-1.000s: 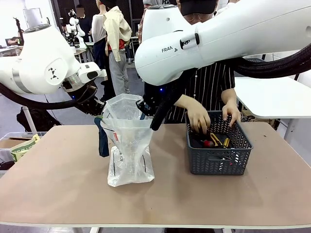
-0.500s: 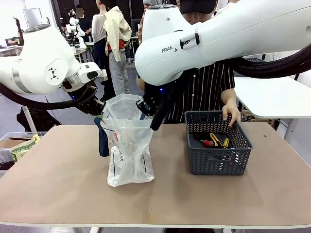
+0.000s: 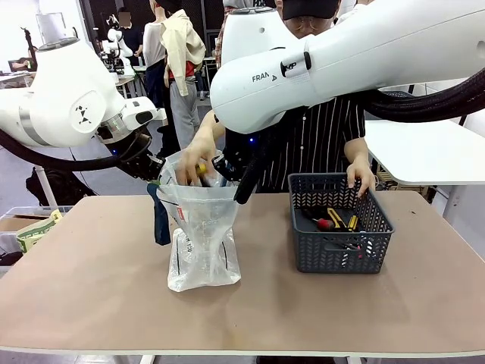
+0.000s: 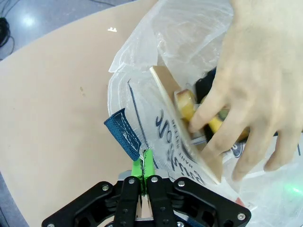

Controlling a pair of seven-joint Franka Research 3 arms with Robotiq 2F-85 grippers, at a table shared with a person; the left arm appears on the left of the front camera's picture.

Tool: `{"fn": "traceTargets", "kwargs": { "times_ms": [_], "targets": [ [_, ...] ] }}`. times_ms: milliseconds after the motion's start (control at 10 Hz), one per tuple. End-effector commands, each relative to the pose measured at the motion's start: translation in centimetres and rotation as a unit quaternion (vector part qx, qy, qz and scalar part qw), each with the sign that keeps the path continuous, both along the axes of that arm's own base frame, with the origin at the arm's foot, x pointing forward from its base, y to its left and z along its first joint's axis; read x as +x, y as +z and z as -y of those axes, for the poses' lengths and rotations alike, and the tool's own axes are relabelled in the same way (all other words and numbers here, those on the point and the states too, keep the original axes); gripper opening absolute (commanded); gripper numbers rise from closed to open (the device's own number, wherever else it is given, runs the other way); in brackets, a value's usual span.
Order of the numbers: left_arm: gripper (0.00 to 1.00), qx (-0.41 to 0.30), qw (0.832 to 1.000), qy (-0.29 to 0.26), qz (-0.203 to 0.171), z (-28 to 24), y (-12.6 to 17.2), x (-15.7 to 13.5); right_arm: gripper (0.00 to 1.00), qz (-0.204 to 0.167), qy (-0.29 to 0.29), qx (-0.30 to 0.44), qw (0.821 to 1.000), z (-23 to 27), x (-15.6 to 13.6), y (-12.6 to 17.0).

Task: Transfer purchased items from the store into the shopping bag.
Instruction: Move the Reusable shopping bag to the right side of the table.

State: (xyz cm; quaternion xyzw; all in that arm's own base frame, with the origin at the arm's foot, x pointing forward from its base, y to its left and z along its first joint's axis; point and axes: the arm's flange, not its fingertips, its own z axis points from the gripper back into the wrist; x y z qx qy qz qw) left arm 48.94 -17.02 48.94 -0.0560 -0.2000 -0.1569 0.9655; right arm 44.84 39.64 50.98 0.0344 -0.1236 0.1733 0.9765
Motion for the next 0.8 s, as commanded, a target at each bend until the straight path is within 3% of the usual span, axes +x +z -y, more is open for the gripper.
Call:
{"fn": "traceTargets", "kwargs": {
  "times_ms": [0, 700],
  "targets": [
    [0.00, -0.001, 1.000, 0.002, 0.002, -0.14, 0.09, -0.03, 0.00, 0.001, 0.006, 0.000, 1.000, 0.18, -0.11, -0.02],
    [0.00, -0.001, 1.000, 0.002, 0.002, -0.14, 0.09, -0.03, 0.00, 0.001, 0.006, 0.000, 1.000, 0.18, -0.11, -0.02]
  ]
}}
